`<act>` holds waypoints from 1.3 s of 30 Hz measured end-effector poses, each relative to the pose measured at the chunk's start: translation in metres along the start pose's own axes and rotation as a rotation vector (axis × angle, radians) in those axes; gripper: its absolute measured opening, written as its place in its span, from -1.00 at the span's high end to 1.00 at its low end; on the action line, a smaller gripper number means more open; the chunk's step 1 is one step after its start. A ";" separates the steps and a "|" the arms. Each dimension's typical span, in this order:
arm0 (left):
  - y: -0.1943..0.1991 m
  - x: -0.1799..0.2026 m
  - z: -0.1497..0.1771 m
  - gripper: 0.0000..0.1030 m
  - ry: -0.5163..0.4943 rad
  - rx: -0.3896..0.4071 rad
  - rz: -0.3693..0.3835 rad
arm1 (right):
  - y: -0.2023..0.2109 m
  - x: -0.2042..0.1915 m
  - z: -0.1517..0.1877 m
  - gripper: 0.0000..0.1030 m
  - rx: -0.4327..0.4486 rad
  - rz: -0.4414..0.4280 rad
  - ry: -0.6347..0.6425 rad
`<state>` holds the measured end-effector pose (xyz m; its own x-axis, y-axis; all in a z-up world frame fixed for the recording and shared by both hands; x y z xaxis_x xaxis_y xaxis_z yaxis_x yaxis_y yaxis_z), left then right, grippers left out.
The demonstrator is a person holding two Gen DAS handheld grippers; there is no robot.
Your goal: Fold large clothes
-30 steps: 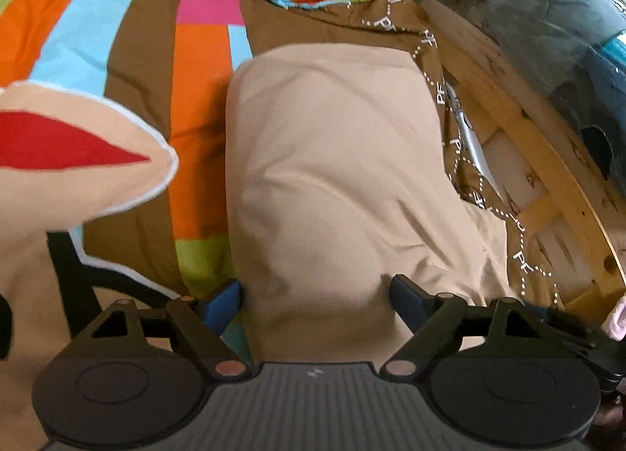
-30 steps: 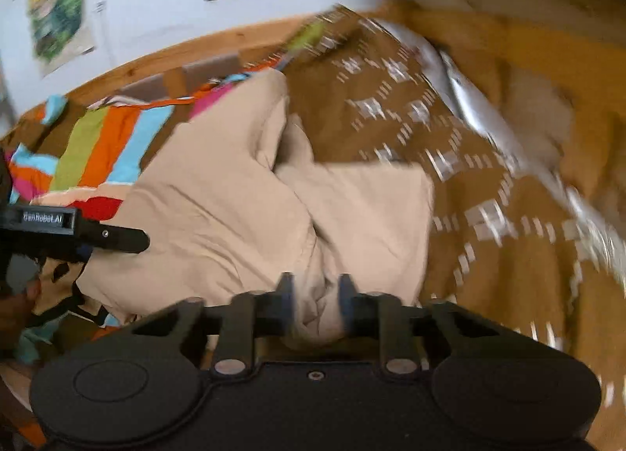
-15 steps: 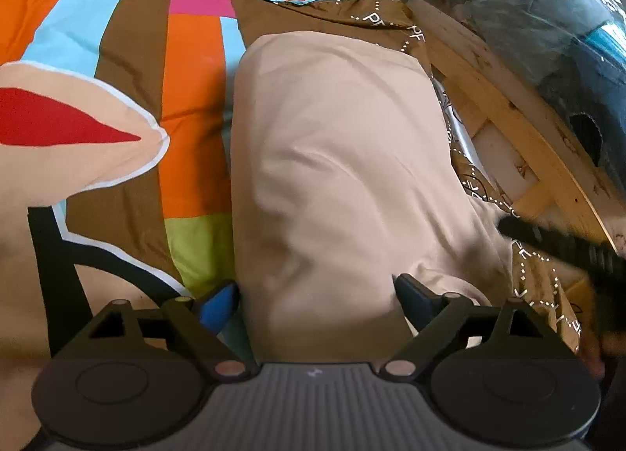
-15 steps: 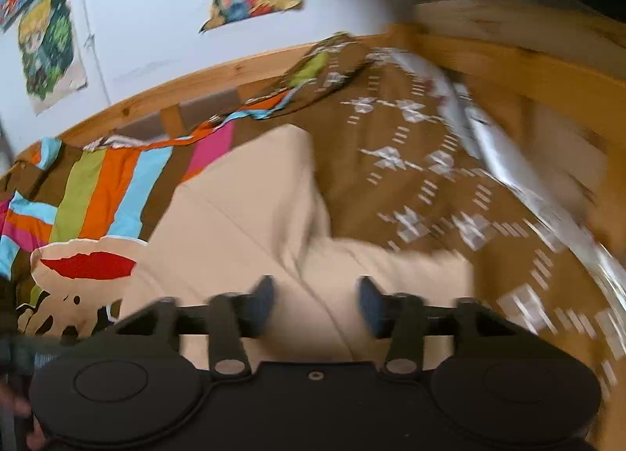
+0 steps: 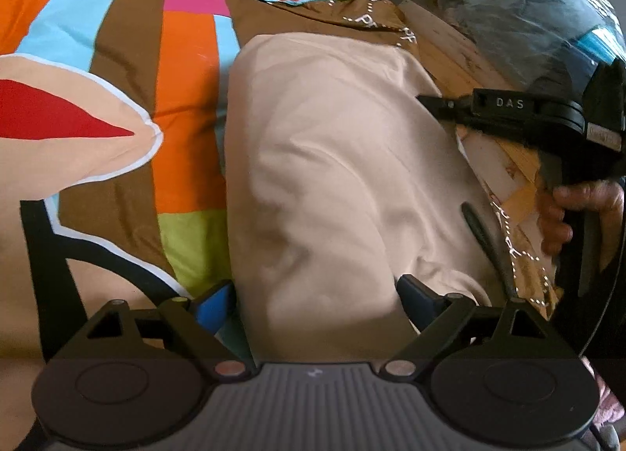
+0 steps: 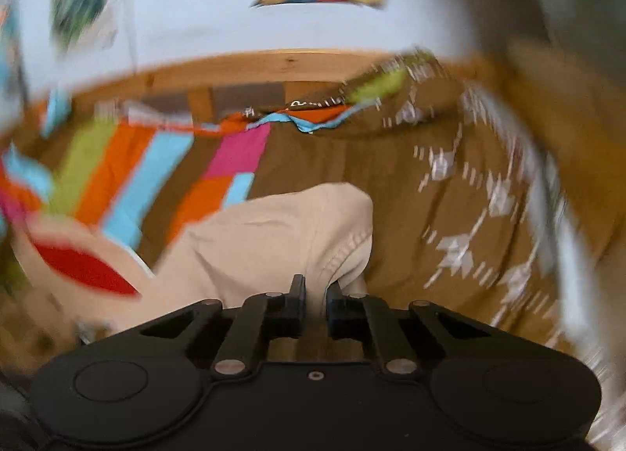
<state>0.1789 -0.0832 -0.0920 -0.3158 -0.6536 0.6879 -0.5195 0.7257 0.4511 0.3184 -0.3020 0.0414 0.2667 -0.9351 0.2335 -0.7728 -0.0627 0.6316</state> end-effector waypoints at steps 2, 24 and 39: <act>-0.001 0.002 0.000 -0.78 -0.012 -0.012 0.007 | -0.015 0.001 0.010 0.88 -0.025 0.061 0.048; -0.008 0.004 0.001 -0.86 -0.020 -0.045 -0.012 | -0.015 -0.060 0.028 0.27 -0.043 -0.103 0.120; -0.003 -0.002 0.000 -0.86 -0.006 -0.032 0.020 | 0.019 -0.019 0.057 0.20 -0.014 -0.060 -0.036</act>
<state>0.1810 -0.0846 -0.0949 -0.3302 -0.6403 0.6936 -0.4876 0.7449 0.4555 0.2656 -0.3051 0.0062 0.2908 -0.9418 0.1686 -0.7479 -0.1138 0.6540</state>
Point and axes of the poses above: each gripper's, at about its wrist camera, not at the fingertips, and y roughly against the way its jaws point, x to its right, z to its underside, the point moved 4 cm from there along -y, roughly the way its jaws point, and after that the axes turned 14 degrees about z, right-handed, at the moved point
